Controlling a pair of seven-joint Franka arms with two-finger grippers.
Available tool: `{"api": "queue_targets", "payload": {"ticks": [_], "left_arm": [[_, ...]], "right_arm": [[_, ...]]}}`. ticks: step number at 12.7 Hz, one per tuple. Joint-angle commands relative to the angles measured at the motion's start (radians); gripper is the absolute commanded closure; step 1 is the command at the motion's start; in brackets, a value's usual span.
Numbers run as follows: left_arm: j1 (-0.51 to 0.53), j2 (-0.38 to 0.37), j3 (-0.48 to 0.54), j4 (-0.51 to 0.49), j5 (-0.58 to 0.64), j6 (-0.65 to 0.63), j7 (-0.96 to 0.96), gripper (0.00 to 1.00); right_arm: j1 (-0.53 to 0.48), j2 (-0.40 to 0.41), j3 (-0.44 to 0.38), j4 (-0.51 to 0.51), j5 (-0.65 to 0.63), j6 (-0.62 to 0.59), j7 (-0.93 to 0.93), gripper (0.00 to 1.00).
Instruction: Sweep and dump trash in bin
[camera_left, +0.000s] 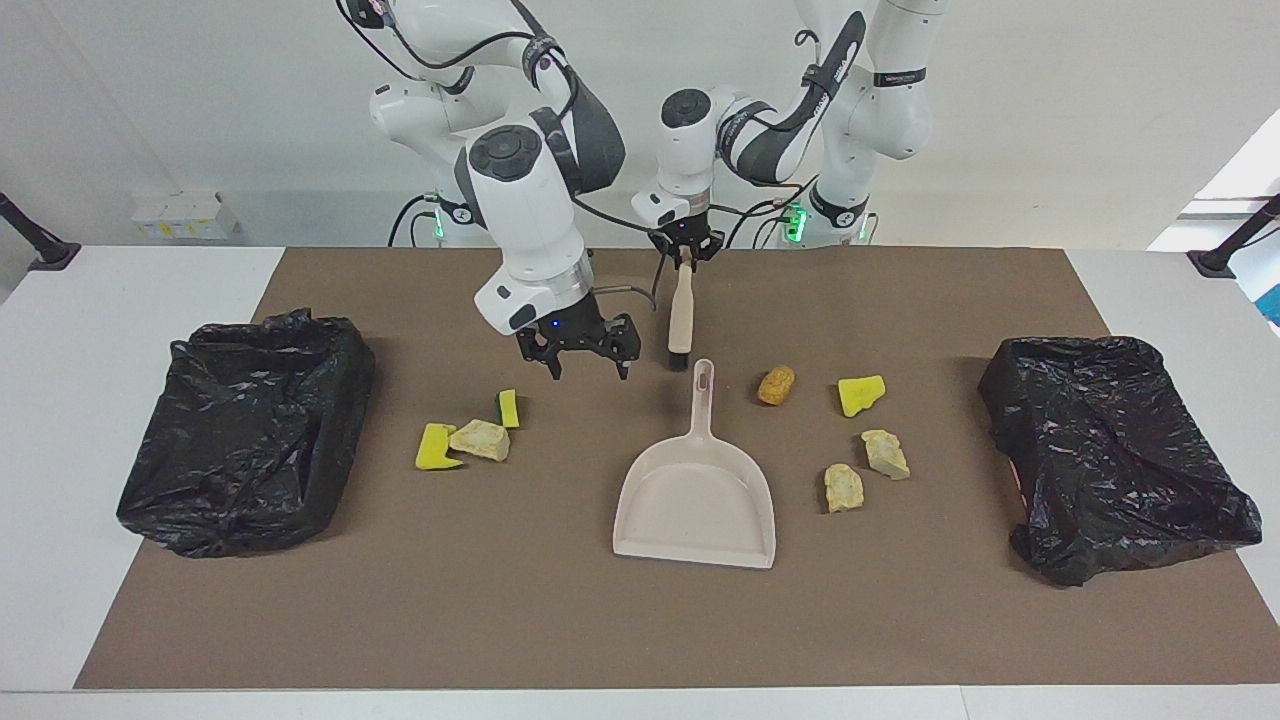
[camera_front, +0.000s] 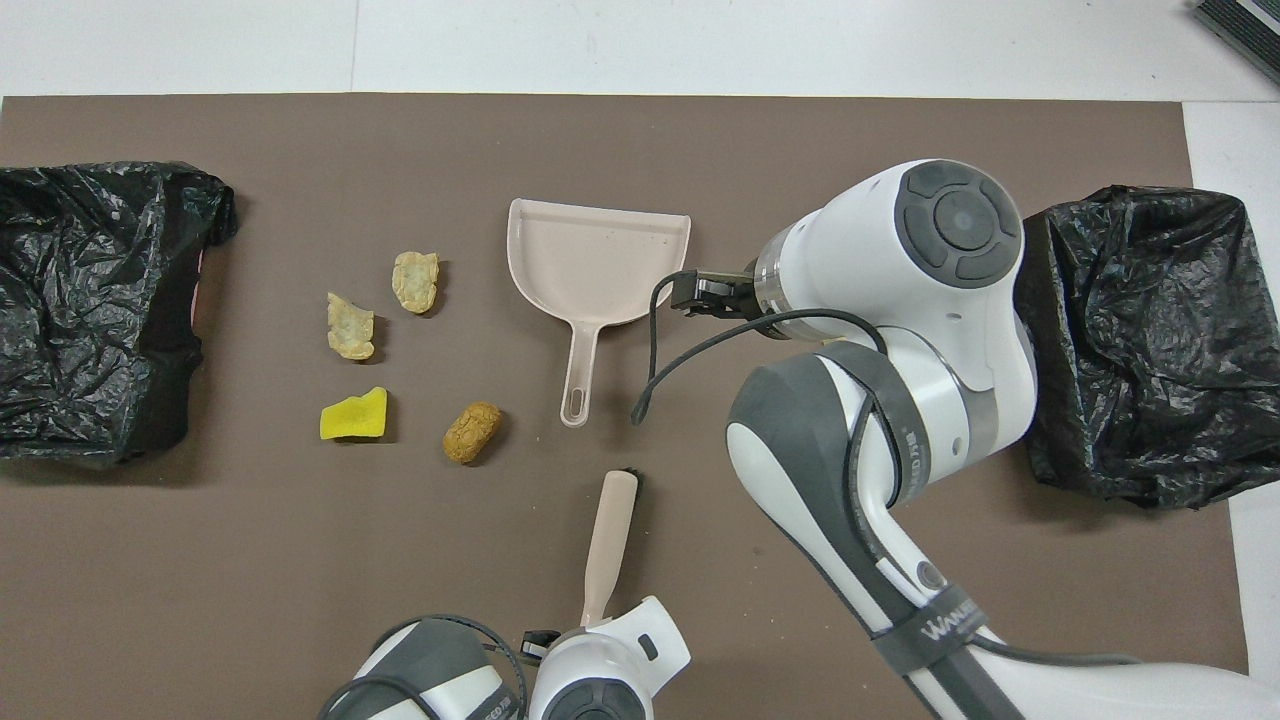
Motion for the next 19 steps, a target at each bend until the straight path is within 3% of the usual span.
{"api": "queue_targets", "payload": {"ticks": [1, 5, 10, 12, 14, 17, 19], "left_arm": [[-0.02, -0.027, 0.018, -0.003, -0.015, -0.055, 0.057, 0.98], [0.009, -0.078, 0.032, 0.062, -0.004, -0.266, 0.127, 1.0], [0.297, -0.156, 0.032, 0.115, 0.08, -0.417, 0.346, 1.0], [0.413, -0.135, 0.032, 0.172, 0.118, -0.425, 0.431, 1.0], [0.518, -0.087, 0.032, 0.218, 0.151, -0.419, 0.474, 1.0], [0.641, -0.032, 0.032, 0.271, 0.16, -0.385, 0.534, 1.0], [0.713, -0.027, 0.032, 0.269, 0.16, -0.357, 0.534, 1.0]], "right_arm": [[-0.002, 0.008, -0.002, 0.018, 0.0, 0.011, 0.019, 0.0], [0.003, 0.008, -0.002, 0.016, 0.001, 0.009, 0.019, 0.0], [0.032, 0.04, -0.002, 0.015, 0.001, 0.06, 0.023, 0.0], [0.053, 0.072, -0.002, 0.018, 0.001, 0.09, 0.025, 0.0], [0.087, 0.13, -0.005, 0.057, -0.008, 0.119, 0.066, 0.0], [0.188, 0.299, -0.013, 0.208, -0.151, 0.141, 0.23, 0.0], [0.227, 0.357, -0.008, 0.253, -0.239, 0.136, 0.284, 0.0]]}}
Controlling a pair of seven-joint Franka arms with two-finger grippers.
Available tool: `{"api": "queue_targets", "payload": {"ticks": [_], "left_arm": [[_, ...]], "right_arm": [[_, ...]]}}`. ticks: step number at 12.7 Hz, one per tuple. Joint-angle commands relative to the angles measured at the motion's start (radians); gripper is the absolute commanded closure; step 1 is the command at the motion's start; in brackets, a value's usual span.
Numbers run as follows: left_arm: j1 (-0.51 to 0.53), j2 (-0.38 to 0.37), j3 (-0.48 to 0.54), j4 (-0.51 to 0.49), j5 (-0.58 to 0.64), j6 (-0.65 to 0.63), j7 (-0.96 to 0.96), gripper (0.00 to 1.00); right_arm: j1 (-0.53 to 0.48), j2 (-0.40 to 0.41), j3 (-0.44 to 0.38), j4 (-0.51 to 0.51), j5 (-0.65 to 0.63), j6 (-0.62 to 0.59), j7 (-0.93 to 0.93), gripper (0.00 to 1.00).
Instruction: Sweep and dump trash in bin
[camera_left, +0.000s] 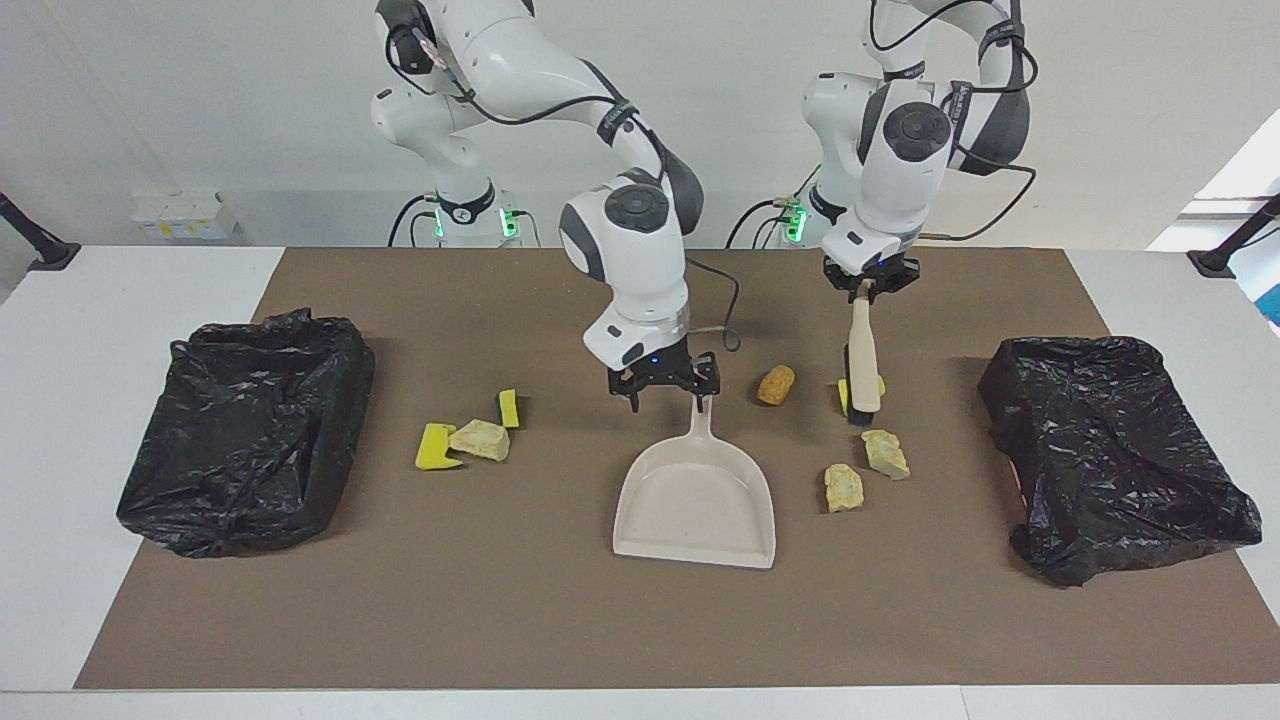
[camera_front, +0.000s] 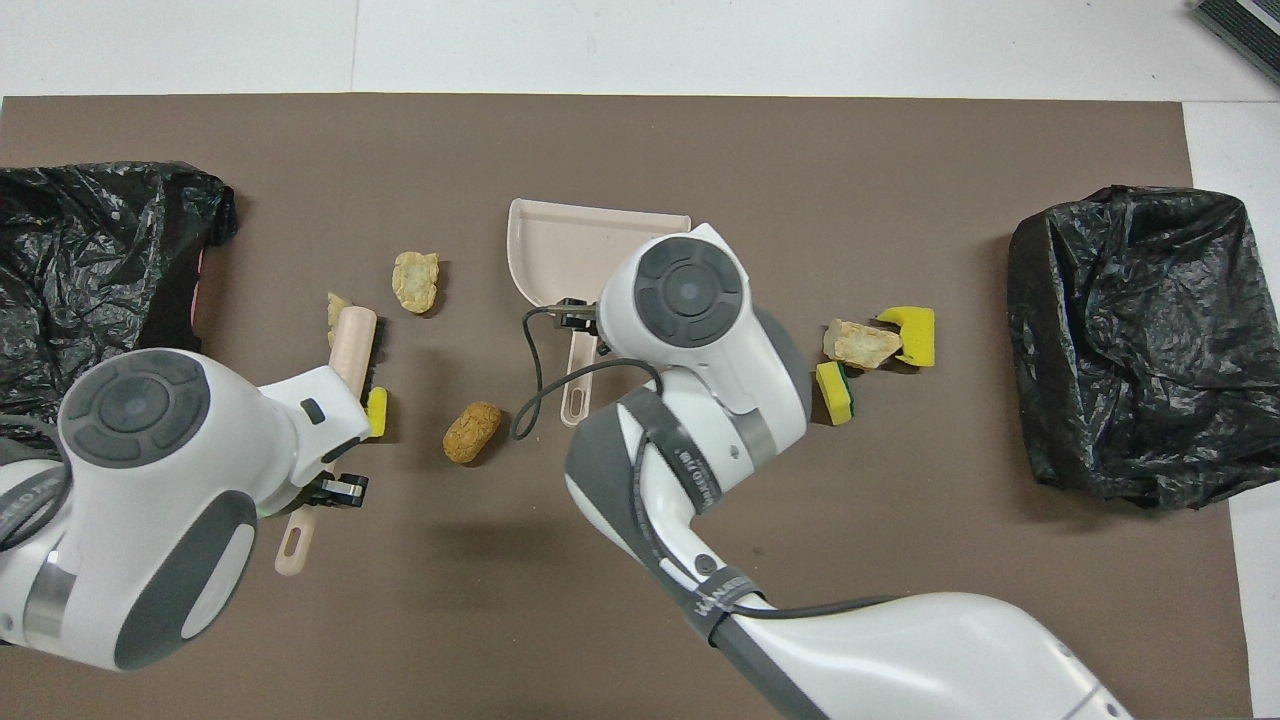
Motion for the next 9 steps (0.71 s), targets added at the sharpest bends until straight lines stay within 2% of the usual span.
{"api": "queue_targets", "payload": {"ticks": [1, 2, 4, 6, 8, 9], "left_arm": [[0.113, 0.044, -0.014, 0.024, 0.013, 0.059, 0.009, 1.0], [0.134, 0.081, -0.014, 0.024, 0.014, 0.098, 0.008, 1.0], [0.166, 0.121, -0.013, 0.024, 0.037, 0.147, 0.009, 1.0], [0.194, 0.129, -0.014, 0.01, 0.044, 0.155, 0.009, 1.0], [0.194, 0.15, -0.014, -0.007, 0.044, 0.193, 0.015, 1.0], [0.191, 0.152, -0.014, -0.006, 0.044, 0.199, 0.041, 1.0]], "right_arm": [[0.047, 0.096, -0.009, 0.093, -0.075, -0.005, 0.05, 0.01], [0.065, 0.111, -0.012, 0.092, -0.092, -0.004, 0.078, 0.02], [0.092, 0.113, -0.008, 0.084, -0.161, -0.021, 0.129, 0.17], [0.101, 0.107, -0.011, 0.086, -0.169, -0.105, 0.129, 0.19], [0.095, 0.087, -0.003, 0.086, -0.159, -0.113, 0.131, 0.2], [0.092, 0.079, -0.003, 0.084, -0.159, -0.116, 0.131, 0.26]]}}
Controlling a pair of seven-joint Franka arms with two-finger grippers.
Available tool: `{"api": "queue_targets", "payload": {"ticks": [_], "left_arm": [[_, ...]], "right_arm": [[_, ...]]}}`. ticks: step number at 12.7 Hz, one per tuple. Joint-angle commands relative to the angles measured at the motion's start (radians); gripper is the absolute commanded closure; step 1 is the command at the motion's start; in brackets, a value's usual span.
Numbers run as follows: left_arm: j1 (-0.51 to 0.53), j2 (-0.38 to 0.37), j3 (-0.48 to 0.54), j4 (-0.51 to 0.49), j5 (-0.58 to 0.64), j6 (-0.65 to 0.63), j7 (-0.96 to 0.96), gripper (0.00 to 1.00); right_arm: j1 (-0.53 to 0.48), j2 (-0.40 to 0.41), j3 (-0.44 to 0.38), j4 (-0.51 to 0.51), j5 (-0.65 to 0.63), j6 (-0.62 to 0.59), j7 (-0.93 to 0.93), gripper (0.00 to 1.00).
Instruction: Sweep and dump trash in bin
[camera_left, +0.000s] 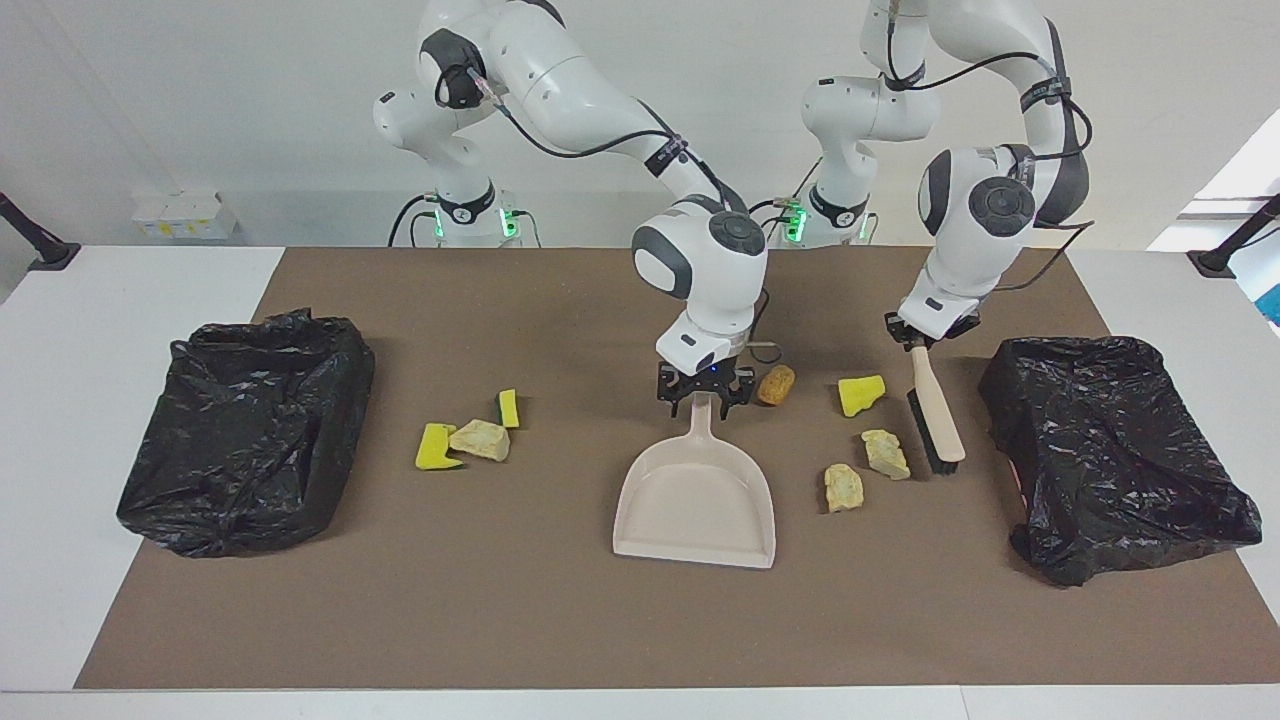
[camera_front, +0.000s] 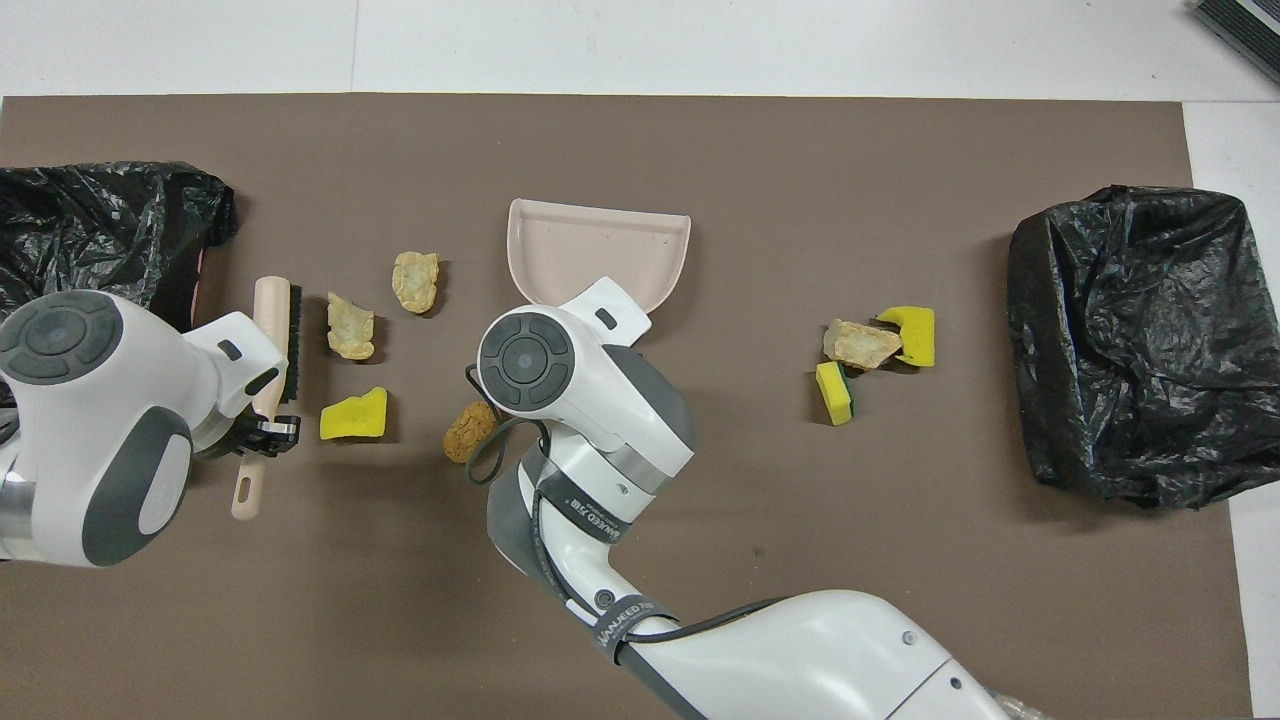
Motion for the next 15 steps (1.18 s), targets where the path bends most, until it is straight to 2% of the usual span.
{"api": "queue_targets", "payload": {"ticks": [1, 3, 4, 7, 8, 11, 13, 15], "left_arm": [[0.003, 0.002, -0.013, -0.02, 0.021, 0.032, 0.07, 1.0], [-0.005, -0.003, -0.016, -0.052, 0.019, 0.058, 0.142, 1.0], [-0.031, -0.006, -0.019, -0.055, 0.019, 0.058, 0.173, 1.0], [-0.121, -0.018, -0.02, -0.068, 0.017, 0.026, 0.277, 1.0], [-0.153, -0.021, -0.02, -0.063, 0.016, 0.01, 0.278, 1.0], [-0.149, -0.004, -0.019, 0.018, 0.016, -0.056, 0.319, 1.0], [-0.131, 0.058, -0.01, 0.127, 0.014, -0.079, 0.469, 1.0], [-0.08, 0.106, -0.01, 0.201, 0.019, -0.07, 0.514, 1.0]], "right_arm": [[-0.003, -0.023, 0.004, 0.007, -0.013, -0.025, 0.026, 0.34], [0.0, -0.025, 0.002, 0.007, -0.022, -0.027, 0.026, 0.44], [0.0, -0.025, 0.002, 0.007, -0.025, -0.027, 0.026, 0.52], [-0.009, -0.054, 0.004, -0.018, -0.025, -0.03, 0.013, 0.94], [-0.011, -0.072, 0.005, -0.044, -0.024, -0.03, 0.006, 1.0], [-0.041, -0.127, 0.004, -0.108, -0.014, -0.033, -0.101, 1.0], [-0.061, -0.146, 0.004, -0.124, -0.011, -0.04, -0.192, 1.0], [-0.098, -0.164, 0.004, -0.128, -0.01, -0.059, -0.327, 1.0]]}}
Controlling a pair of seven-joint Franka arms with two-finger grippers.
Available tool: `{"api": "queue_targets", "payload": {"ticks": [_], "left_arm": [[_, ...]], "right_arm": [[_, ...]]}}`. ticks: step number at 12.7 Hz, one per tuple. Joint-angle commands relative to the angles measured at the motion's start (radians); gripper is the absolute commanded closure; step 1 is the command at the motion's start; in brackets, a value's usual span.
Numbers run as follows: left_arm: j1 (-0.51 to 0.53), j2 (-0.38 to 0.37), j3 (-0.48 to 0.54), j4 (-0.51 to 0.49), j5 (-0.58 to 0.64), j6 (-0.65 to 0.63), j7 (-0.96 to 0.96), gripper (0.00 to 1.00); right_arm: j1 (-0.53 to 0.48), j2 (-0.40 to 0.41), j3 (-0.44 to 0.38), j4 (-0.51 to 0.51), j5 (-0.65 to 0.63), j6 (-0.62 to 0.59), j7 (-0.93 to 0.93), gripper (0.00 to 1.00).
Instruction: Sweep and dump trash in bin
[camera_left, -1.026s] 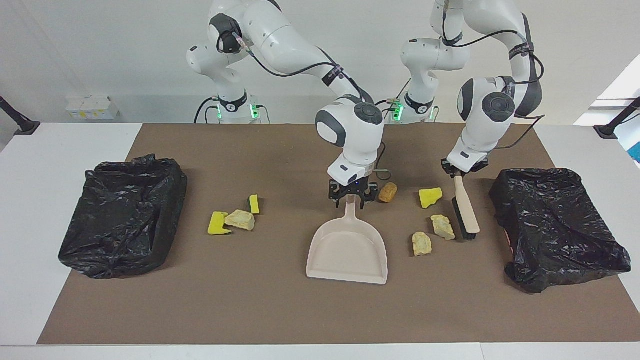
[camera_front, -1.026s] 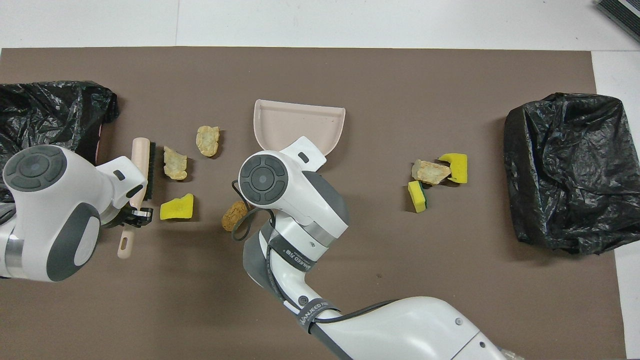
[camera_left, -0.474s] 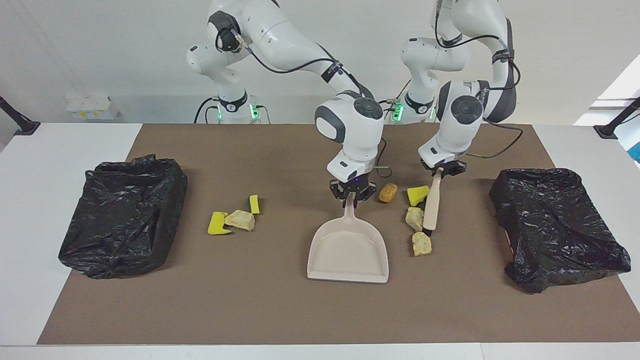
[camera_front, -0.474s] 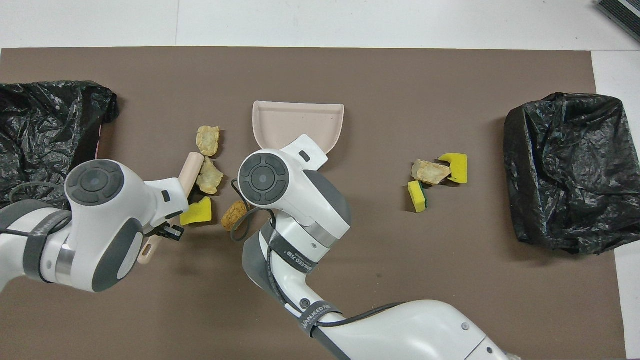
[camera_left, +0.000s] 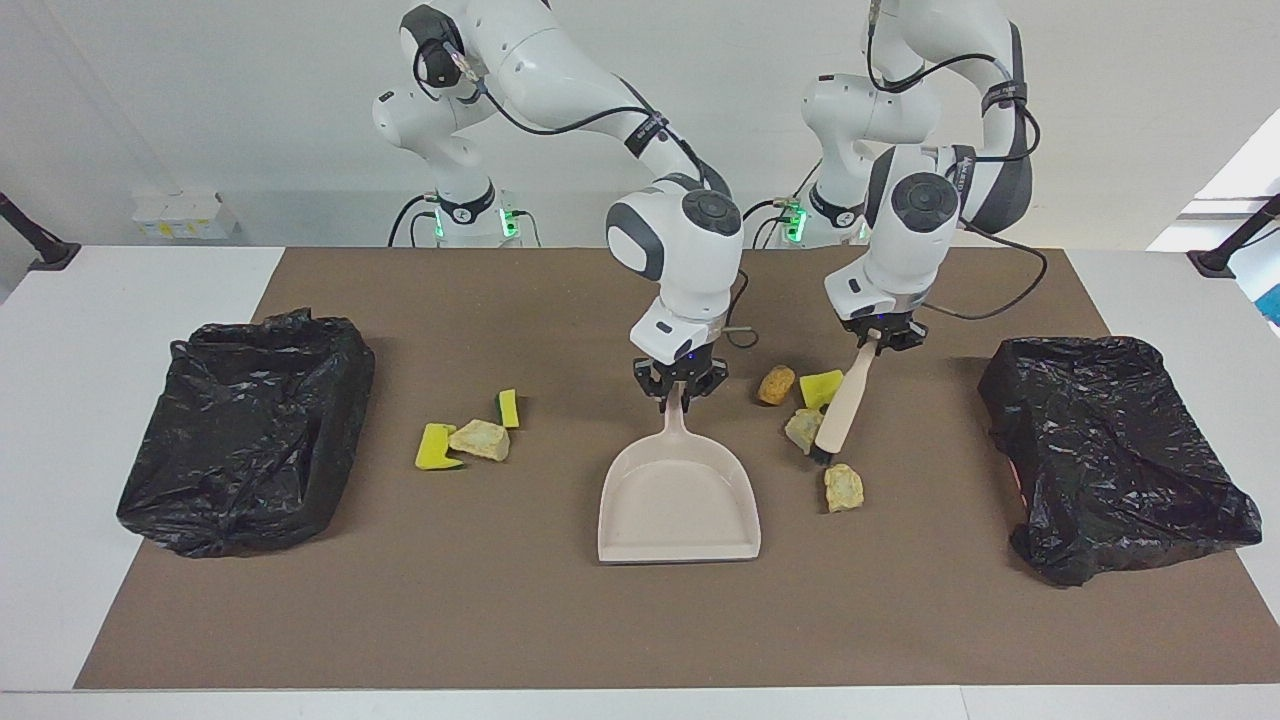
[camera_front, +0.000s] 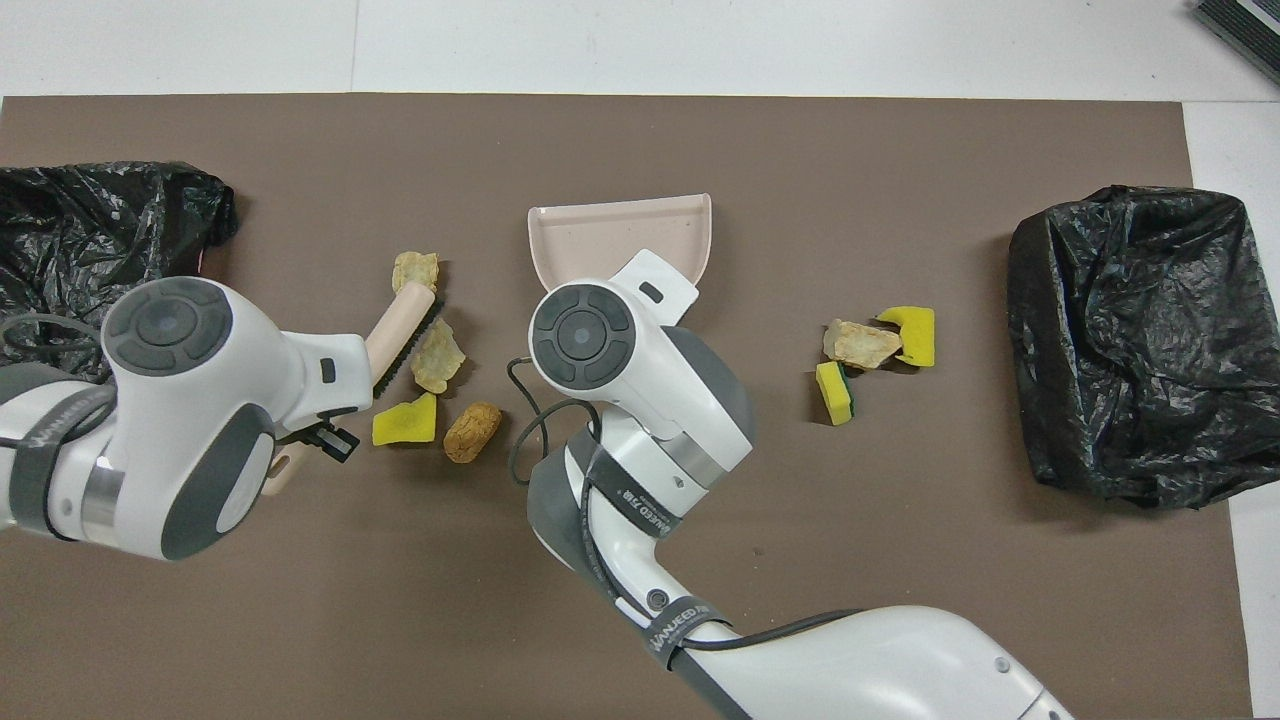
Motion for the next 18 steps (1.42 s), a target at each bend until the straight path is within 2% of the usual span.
{"api": "queue_targets", "payload": {"ticks": [1, 3, 5, 7, 10, 12, 15, 18], "left_arm": [[0.054, 0.087, -0.001, 0.115, 0.018, -0.006, 0.109, 1.0], [0.078, 0.137, -0.001, 0.181, 0.02, 0.025, 0.166, 1.0], [0.094, 0.221, -0.001, 0.251, 0.05, 0.051, 0.174, 1.0], [0.107, 0.277, -0.002, 0.278, 0.073, 0.102, 0.191, 1.0], [0.106, 0.27, -0.002, 0.256, 0.07, 0.088, 0.275, 1.0], [0.095, 0.248, -0.005, 0.227, 0.066, 0.058, 0.265, 1.0], [0.046, 0.188, -0.011, 0.132, 0.058, 0.036, 0.173, 1.0], [-0.017, 0.154, -0.014, 0.107, 0.046, -0.08, 0.043, 1.0]], "right_arm": [[-0.06, -0.066, 0.012, -0.057, -0.008, -0.02, -0.196, 1.0], [-0.132, -0.105, 0.012, -0.088, 0.011, -0.02, -0.49, 1.0], [-0.197, -0.143, 0.012, -0.129, 0.069, -0.02, -0.742, 1.0], [-0.223, -0.174, 0.012, -0.148, 0.11, -0.082, -0.946, 1.0], [-0.209, -0.218, 0.012, -0.145, 0.109, -0.286, -1.231, 1.0], [-0.208, -0.229, 0.012, -0.147, 0.109, -0.336, -1.391, 1.0], [-0.197, -0.229, 0.012, -0.154, 0.106, -0.281, -1.595, 1.0], [-0.197, -0.264, 0.012, -0.292, 0.108, -0.068, -1.68, 1.0]]}}
